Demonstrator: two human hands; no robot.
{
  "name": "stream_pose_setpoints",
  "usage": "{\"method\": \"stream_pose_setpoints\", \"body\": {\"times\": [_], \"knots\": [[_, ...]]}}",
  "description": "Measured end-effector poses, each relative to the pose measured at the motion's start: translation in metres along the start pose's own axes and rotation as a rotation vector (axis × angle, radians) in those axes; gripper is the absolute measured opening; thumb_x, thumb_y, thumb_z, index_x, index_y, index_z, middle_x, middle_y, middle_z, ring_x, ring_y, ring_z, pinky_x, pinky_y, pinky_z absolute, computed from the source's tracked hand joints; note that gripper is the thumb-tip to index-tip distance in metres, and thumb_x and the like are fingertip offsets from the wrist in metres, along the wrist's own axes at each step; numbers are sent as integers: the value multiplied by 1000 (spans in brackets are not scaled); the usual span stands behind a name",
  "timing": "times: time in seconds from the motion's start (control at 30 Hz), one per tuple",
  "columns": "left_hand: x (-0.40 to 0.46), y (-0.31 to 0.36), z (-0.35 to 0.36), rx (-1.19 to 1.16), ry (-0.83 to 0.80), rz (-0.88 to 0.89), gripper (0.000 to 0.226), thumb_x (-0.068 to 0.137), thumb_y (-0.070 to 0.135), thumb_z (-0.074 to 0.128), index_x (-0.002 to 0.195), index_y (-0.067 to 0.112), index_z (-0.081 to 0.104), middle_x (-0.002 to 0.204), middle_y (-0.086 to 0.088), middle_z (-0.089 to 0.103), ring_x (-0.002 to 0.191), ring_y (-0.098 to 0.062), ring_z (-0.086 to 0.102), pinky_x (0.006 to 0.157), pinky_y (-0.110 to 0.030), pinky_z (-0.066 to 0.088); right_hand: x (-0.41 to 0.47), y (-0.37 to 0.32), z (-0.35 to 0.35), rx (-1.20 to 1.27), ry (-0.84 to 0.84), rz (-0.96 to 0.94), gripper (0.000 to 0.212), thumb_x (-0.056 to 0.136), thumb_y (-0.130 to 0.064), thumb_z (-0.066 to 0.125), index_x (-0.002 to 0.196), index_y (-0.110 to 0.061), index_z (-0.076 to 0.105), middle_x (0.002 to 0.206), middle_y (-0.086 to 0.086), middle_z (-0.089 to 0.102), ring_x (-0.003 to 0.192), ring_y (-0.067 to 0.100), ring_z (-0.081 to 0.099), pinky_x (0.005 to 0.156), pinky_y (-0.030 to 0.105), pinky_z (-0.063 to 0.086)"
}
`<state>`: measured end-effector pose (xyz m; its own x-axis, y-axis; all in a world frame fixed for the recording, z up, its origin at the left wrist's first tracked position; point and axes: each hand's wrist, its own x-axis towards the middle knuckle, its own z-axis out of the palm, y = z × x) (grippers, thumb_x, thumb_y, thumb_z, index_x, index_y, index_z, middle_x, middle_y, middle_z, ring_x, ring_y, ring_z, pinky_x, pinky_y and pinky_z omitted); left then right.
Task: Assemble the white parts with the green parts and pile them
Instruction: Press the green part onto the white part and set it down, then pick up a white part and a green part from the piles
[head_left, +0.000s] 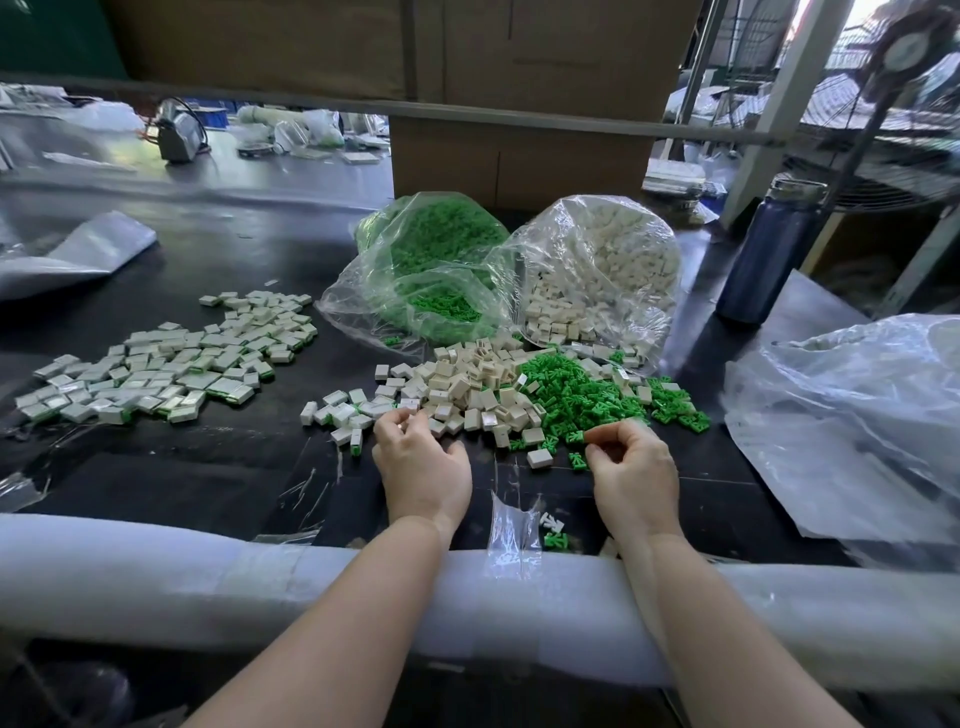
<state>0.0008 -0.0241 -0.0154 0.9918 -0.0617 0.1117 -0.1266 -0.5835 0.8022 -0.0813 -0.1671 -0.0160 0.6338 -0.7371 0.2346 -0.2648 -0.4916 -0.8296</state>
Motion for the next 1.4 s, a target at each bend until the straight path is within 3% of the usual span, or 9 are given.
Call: {"method": "stream_pose_setpoints", "body": {"times": [0.13,0.27,0.5,0.8,0.93,1.0,1.07,1.2,1.4], "knots": [[-2,-1,1,100,-18,62,46,89,18,56,134,10,47,145,-9,27,132,-28,23,109,-33,22,2,3,2,-139,-44,24,17,87,-5,58,94,-16,69,108,5,61,107,27,52,97,42,40],[-8,0,3,199,0,320,31,87,20,59,118,21,60,130,-1,40,125,-21,28,102,-33,23,1,2,3,-304,-87,51,22,91,-14,55,107,-21,67,121,2,56,116,25,42,96,35,32],[-12,1,18,383,-418,726,42,96,42,39,138,37,39,147,20,32,138,-4,14,106,-23,4,-1,-4,3,-487,-146,48,26,90,-31,58,115,-30,65,125,0,53,117,23,42,98,34,32],[-13,3,11,223,-285,673,19,91,27,56,106,22,67,107,9,64,104,-13,48,96,-28,34,-4,-6,2,-389,-143,-24,13,81,-27,70,83,-29,58,98,-8,52,109,19,43,87,32,28],[-12,3,11,189,-280,627,26,92,20,55,116,19,63,107,3,62,105,-14,46,94,-22,35,-5,-6,3,-289,-180,-72,25,79,-20,72,70,-29,51,82,-6,59,94,21,53,84,32,37],[-12,2,13,209,-311,598,28,93,22,54,120,17,62,110,2,56,107,-15,43,97,-23,35,-5,-5,3,-211,-167,-107,21,79,-16,72,71,-25,54,76,-6,60,82,19,57,72,26,41],[-11,2,13,211,-335,553,26,92,24,55,116,16,64,111,0,52,109,-16,43,99,-28,37,-6,-4,4,-143,-164,-141,17,79,-13,72,74,-19,58,71,-8,60,74,14,56,62,18,38],[-13,4,11,184,-383,522,18,91,23,56,108,20,63,106,0,56,104,-17,49,94,-33,42,-5,-2,4,-27,-185,-171,17,80,-7,70,76,-19,58,72,-9,60,71,10,57,63,14,41],[-13,5,5,-63,-391,457,19,85,15,66,104,16,67,91,6,62,84,-7,58,80,-9,45,-4,-1,4,120,-182,-139,16,79,-8,72,81,-22,65,73,-13,63,69,0,59,64,4,44]]}}
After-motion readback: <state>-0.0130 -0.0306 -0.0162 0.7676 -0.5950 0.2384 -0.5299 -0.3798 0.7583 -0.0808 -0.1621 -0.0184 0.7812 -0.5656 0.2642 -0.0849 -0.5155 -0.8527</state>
